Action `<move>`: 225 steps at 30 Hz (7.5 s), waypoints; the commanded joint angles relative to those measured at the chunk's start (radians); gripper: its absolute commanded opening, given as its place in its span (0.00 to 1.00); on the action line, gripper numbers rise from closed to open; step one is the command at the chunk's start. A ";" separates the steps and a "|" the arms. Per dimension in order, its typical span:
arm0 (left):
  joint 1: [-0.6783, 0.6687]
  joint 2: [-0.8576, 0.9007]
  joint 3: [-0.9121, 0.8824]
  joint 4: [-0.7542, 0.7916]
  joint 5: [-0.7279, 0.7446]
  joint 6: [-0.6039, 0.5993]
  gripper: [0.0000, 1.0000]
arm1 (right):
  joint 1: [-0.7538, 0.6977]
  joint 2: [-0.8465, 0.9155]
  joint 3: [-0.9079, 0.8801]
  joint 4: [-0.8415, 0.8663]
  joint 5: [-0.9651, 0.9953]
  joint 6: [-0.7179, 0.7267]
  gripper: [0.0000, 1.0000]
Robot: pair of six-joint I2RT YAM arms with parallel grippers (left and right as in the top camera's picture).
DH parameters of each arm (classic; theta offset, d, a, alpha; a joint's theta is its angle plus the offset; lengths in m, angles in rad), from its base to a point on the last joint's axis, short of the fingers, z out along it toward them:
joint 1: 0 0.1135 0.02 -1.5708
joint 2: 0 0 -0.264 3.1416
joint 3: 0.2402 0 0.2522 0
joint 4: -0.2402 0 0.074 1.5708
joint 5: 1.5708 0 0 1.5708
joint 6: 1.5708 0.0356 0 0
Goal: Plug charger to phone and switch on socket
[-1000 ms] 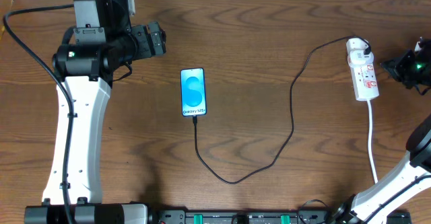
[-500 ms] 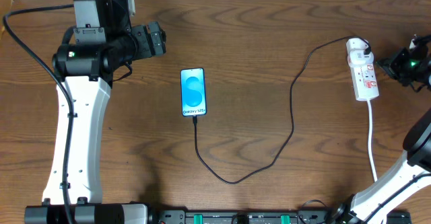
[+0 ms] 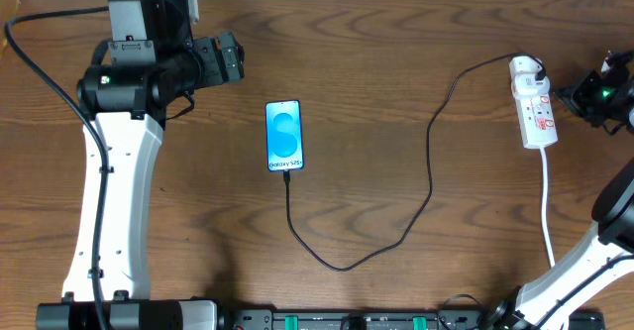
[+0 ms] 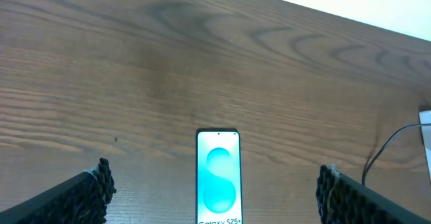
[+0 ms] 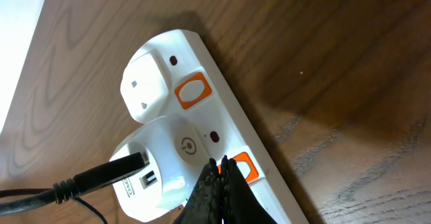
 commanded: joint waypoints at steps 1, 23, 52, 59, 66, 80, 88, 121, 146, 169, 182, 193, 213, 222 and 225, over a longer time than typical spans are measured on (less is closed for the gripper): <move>0.005 -0.006 0.012 -0.003 -0.013 0.002 0.96 | 0.013 0.010 -0.002 0.001 0.009 -0.001 0.01; 0.005 -0.006 0.012 -0.003 -0.013 0.002 0.97 | 0.020 0.060 -0.002 0.000 0.026 0.017 0.01; 0.005 -0.006 0.012 -0.003 -0.013 0.002 0.97 | 0.050 0.060 -0.004 -0.001 0.023 0.016 0.01; 0.005 -0.006 0.012 -0.003 -0.013 0.002 0.97 | 0.053 0.060 -0.013 -0.002 0.023 0.016 0.01; 0.005 -0.006 0.012 -0.003 -0.013 0.002 0.97 | 0.059 0.060 -0.026 -0.003 0.023 0.016 0.01; 0.005 -0.006 0.012 -0.003 -0.013 0.002 0.97 | 0.148 0.091 -0.028 -0.061 0.031 0.014 0.01; 0.005 -0.006 0.012 -0.003 -0.013 0.002 0.97 | 0.161 0.097 -0.028 -0.113 0.022 0.029 0.01; 0.005 -0.006 0.012 -0.003 -0.013 0.002 0.97 | 0.090 -0.037 -0.008 -0.186 0.085 0.074 0.01; 0.005 -0.006 0.012 -0.003 -0.013 0.002 0.97 | 0.258 -0.800 -0.009 -0.496 0.132 -0.288 0.41; 0.005 -0.006 0.012 -0.003 -0.013 0.002 0.97 | 0.266 -0.936 -0.009 -0.694 0.158 -0.265 0.99; 0.005 -0.006 0.012 -0.003 -0.013 0.002 0.97 | 0.358 -1.028 -0.145 -0.354 0.320 -0.265 0.99; 0.005 -0.006 0.012 -0.003 -0.013 0.002 0.97 | 0.496 -1.412 -0.764 0.259 0.508 -0.262 0.99; 0.005 -0.006 0.012 -0.003 -0.013 0.002 0.97 | 0.496 -1.986 -1.447 0.655 0.509 -0.256 0.99; 0.005 -0.006 0.012 -0.003 -0.013 0.002 0.97 | 0.496 -2.115 -1.497 0.591 0.509 -0.254 0.99; 0.005 -0.006 0.012 -0.003 -0.013 0.002 0.97 | 0.496 -2.115 -1.497 0.523 0.509 -0.254 0.99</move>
